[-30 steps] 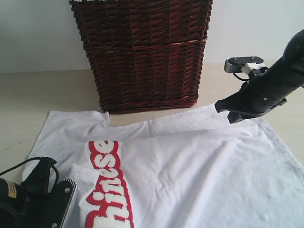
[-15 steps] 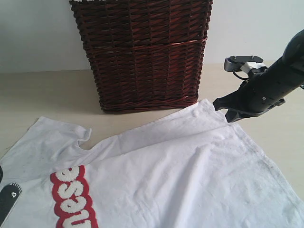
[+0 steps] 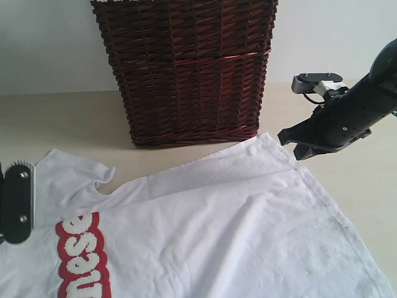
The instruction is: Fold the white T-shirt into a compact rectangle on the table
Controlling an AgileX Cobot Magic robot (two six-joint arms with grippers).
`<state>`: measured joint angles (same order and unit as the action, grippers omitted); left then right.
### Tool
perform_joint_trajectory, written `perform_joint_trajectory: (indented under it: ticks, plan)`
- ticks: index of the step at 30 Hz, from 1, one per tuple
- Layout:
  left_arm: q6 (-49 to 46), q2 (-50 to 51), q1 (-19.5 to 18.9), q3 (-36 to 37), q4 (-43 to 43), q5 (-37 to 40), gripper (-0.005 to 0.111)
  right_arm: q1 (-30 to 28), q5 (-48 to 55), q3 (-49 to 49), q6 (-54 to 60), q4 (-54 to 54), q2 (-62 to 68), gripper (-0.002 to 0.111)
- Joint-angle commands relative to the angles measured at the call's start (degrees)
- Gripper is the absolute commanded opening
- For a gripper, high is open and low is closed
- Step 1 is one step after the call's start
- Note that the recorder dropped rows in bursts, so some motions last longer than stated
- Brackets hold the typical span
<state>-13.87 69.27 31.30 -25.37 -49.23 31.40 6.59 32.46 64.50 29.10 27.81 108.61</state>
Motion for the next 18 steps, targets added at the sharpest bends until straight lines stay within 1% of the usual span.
perform_joint_trajectory:
  ticks: [1,2,3,4,6,7,8,10,12,14,15,18]
  plan:
    - [22.7,-4.8,-0.1,-2.5,5.0,10.3,0.062,0.1,-0.7,-0.1,1.3,0.7,-0.6,0.0]
    - [25.0,-5.7,-0.1,-4.1,6.7,14.6,0.056,0.1,-0.8,-0.1,1.5,1.6,-0.6,0.0]
    - [26.3,-6.5,-0.1,-6.5,10.3,18.8,0.048,0.1,-0.5,-0.1,2.3,2.7,-0.6,0.0]
    - [26.6,-6.9,-0.4,-8.9,15.5,23.0,0.041,0.1,-0.1,-0.1,3.2,3.8,-0.6,0.0]
    - [24.9,-7.0,-2.3,-12.4,28.1,29.9,0.034,0.1,0.1,-0.1,3.5,4.6,-0.6,0.0]
    - [23.0,-6.7,-3.9,-12.8,34.9,32.7,0.034,0.1,0.4,-0.1,4.3,6.0,-0.6,0.0]
    - [21.4,-6.4,-5.5,-12.5,41.3,33.9,0.035,0.1,0.6,-0.1,5.3,6.8,-0.6,0.0]
    - [20.5,-5.9,-8.1,-10.0,49.6,32.6,0.041,0.1,1.2,-0.1,5.7,7.9,-0.6,0.0]
    - [22.7,-5.2,-9.7,-6.3,51.4,28.0,0.049,0.1,1.8,-0.1,6.0,9.3,-0.6,0.0]
    - [26.5,-3.7,-10.9,-4.4,50.3,25.4,0.054,0.1,2.3,-0.1,7.8,11.2,-0.6,0.0]
    - [27.9,-2.5,-12.0,-4.6,49.2,25.4,0.056,0.1,2.6,-0.1,8.6,12.1,-0.6,0.0]
    - [28.0,0.5,-13.9,-4.2,49.7,23.5,0.056,0.1,2.7,-0.1,10.2,13.9,-0.6,0.0]
